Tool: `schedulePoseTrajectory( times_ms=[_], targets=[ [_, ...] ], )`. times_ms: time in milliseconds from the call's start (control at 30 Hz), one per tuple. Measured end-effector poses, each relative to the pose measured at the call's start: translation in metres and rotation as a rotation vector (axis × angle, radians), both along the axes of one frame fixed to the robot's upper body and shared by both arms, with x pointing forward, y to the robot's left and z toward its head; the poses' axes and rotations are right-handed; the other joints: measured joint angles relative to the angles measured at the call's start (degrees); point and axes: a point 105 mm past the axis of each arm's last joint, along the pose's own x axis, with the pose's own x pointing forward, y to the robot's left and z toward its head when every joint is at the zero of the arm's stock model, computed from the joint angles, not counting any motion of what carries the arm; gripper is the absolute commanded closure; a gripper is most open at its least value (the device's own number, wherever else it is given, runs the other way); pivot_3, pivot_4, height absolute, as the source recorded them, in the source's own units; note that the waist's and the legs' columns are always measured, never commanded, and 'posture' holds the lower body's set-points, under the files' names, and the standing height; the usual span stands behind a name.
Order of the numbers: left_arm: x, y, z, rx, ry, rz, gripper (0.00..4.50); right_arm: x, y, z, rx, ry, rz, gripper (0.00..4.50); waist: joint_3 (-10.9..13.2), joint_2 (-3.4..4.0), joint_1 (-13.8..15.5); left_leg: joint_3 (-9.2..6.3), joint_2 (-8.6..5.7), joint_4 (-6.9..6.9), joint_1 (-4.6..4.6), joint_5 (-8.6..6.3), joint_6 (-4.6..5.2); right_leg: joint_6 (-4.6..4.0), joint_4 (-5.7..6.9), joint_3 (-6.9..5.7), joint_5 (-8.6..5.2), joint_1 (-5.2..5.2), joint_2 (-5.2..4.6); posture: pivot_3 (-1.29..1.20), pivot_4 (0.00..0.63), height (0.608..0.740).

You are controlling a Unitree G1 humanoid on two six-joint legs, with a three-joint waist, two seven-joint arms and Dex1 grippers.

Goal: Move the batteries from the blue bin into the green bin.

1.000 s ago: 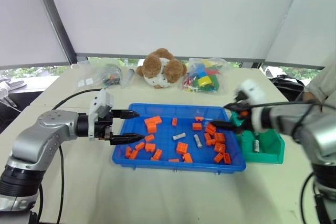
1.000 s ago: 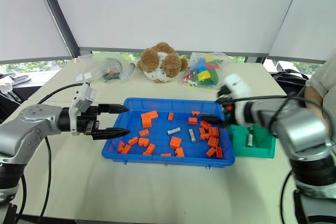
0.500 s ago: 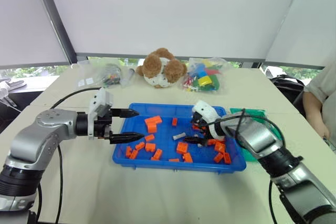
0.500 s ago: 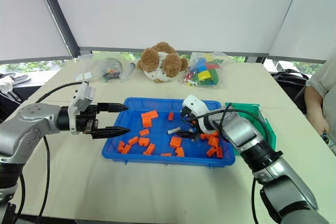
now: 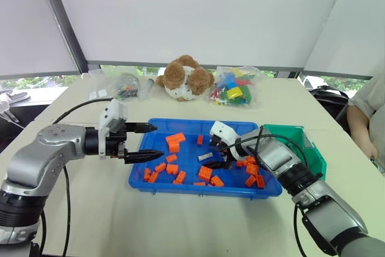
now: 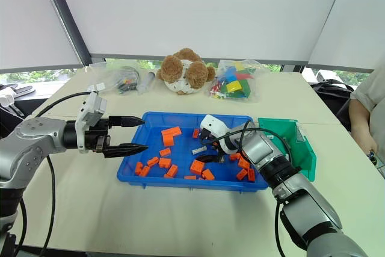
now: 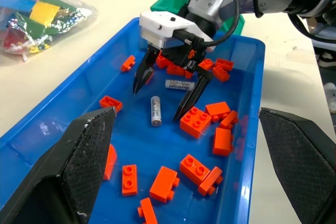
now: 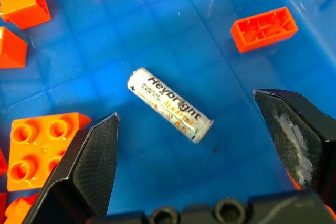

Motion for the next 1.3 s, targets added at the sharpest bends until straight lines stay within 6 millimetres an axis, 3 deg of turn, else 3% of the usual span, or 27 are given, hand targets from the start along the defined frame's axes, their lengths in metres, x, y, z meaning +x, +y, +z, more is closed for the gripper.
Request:
schedulePoseTrajectory(
  times_ms=[200, 233, 400, 433, 567, 667, 800, 933, 1067, 1233, 1300],
  targets=[
    [0.0, 0.0, 0.0, 0.0, -0.001, 0.002, 0.0, 0.001, 0.004, -0.002, 0.0, 0.006, 0.007, 4.28, 0.0, 0.0, 0.13, 0.0, 0.0, 0.03, 0.0, 0.0, 0.0, 0.0, 0.0, -0.01, 0.0, 0.02, -0.01, 0.0, 0.15, 0.727],
    [0.0, 0.0, 0.0, 0.0, -0.002, 0.002, 0.0, 0.001, 0.004, -0.001, 0.0, 0.007, 0.003, 4.4, 0.0, 0.0, 0.14, 0.0, 0.0, 0.03, 0.0, 0.0, -0.01, 0.0, 0.0, -0.01, 0.0, 0.03, -0.01, 0.0, 0.15, 0.727],
    [-0.001, -0.001, 0.001, 0.002, -0.004, -0.002, 0.0, -0.01, -0.003, 0.01, 0.065, 0.031, -0.046, 4.48, 0.01, 0.02, 0.23, 0.0, 0.0, 0.02, 0.0, 0.0, -0.01, 0.0, 0.0, -0.01, 0.0, 0.01, -0.02, 0.0, 0.15, 0.727],
    [-0.001, -0.001, 0.001, 0.002, -0.003, -0.004, 0.0, -0.014, -0.008, 0.021, 0.097, 0.016, -0.071, 4.48, 0.03, 0.04, 0.33, 0.0, 0.0, 0.02, -0.02, 0.0, -0.01, 0.0, 0.0, -0.01, 0.0, -0.01, -0.03, 0.0, 0.15, 0.727],
    [-0.001, -0.001, 0.0, 0.003, -0.001, -0.006, 0.0, -0.017, -0.049, 0.102, 0.233, -0.176, -0.239, 4.48, 0.01, 0.03, 0.4, 0.0, 0.0, 0.02, -0.03, 0.0, -0.01, 0.0, 0.0, -0.02, 0.0, 0.0, -0.03, 0.0, 0.15, 0.727],
    [-0.002, -0.003, 0.0, 0.0, 0.0, -0.015, 0.0, -0.026, -0.094, 0.131, 0.235, -0.272, -0.405, 4.48, 0.0, 0.01, 0.55, -0.01, -0.01, 0.0, -0.03, -0.01, 0.01, -0.01, -0.03, -0.03, -0.01, 0.01, -0.04, 0.0, 0.15, 0.727],
    [-0.002, -0.004, -0.001, -0.001, 0.007, -0.03, 0.0, -0.037, -0.155, 0.107, 0.15, -0.225, -0.632, 4.48, 0.0, -0.01, 0.35, 0.0, -0.02, 0.01, -0.03, -0.05, 0.08, -0.01, -0.07, -0.01, 0.0, 0.02, -0.04, 0.0, 0.15, 0.727],
    [-0.001, -0.008, -0.005, -0.003, 0.023, -0.056, 0.0, -0.052, -0.193, 0.076, 0.084, -0.143, -0.759, 4.48, -0.01, 0.0, 0.15, -0.01, -0.02, 0.0, -0.02, -0.04, 0.07, 0.0, -0.06, 0.02, 0.0, 0.02, -0.02, 0.0, 0.15, 0.727],
    [0.001, -0.008, -0.007, -0.008, 0.038, -0.059, 0.0, -0.058, -0.198, 0.058, 0.073, -0.097, -0.756, 2.53, 0.0, 0.02, -0.24, -0.02, -0.01, -0.01, 0.01, -0.04, 0.07, 0.0, -0.02, 0.03, 0.0, 0.0, 0.01, 0.0, 0.15, 0.727],
    [0.001, -0.009, -0.005, -0.007, 0.03, -0.06, 0.0, -0.058, -0.2, 0.066, 0.084, -0.113, -0.74, 0.09, 0.0, 0.02, 0.24, -0.01, -0.02, 0.02, 0.01, -0.04, 0.07, 0.0, -0.02, 0.03, 0.0, 0.03, -0.01, 0.0, 0.15, 0.727],
    [0.001, -0.009, -0.005, -0.007, 0.03, -0.059, 0.0, -0.056, -0.199, 0.078, 0.068, -0.155, -0.719, 0.03, 0.0, 0.02, 0.29, 0.0, -0.02, 0.03, 0.01, -0.05, 0.09, 0.0, -0.03, 0.03, 0.0, 0.03, -0.02, 0.0, 0.15, 0.727]
  ],
)
